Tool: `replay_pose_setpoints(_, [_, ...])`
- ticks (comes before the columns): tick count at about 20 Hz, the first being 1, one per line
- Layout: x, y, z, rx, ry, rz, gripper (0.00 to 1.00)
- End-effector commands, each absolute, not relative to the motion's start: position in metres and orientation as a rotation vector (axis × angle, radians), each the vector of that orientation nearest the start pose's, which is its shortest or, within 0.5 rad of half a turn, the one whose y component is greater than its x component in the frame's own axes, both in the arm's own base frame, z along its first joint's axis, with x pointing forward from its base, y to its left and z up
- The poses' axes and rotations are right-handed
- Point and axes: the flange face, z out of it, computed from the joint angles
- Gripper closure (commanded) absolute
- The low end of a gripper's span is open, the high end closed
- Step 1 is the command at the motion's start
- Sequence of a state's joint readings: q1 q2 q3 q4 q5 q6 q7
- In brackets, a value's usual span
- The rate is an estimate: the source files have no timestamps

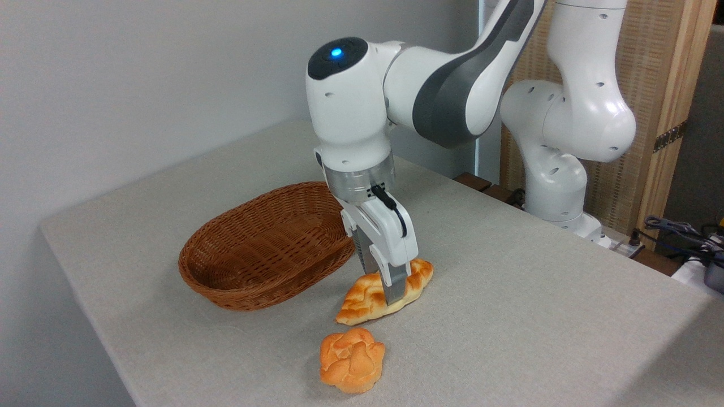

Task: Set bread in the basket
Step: 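Close the gripper on the braided bread roll, then lift the braided roll and carry it over the wicker basket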

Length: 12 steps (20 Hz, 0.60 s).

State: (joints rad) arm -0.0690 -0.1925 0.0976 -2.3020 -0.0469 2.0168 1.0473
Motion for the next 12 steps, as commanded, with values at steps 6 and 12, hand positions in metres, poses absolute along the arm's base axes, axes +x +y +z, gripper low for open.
replay_pose_setpoints(6, [0.504, 0.016, 0.49, -2.865, 1.567, 0.106, 0.69])
replay_pose_setpoints(12, [0.531, -0.037, 0.552, -3.015, 1.464, -0.033, 0.63])
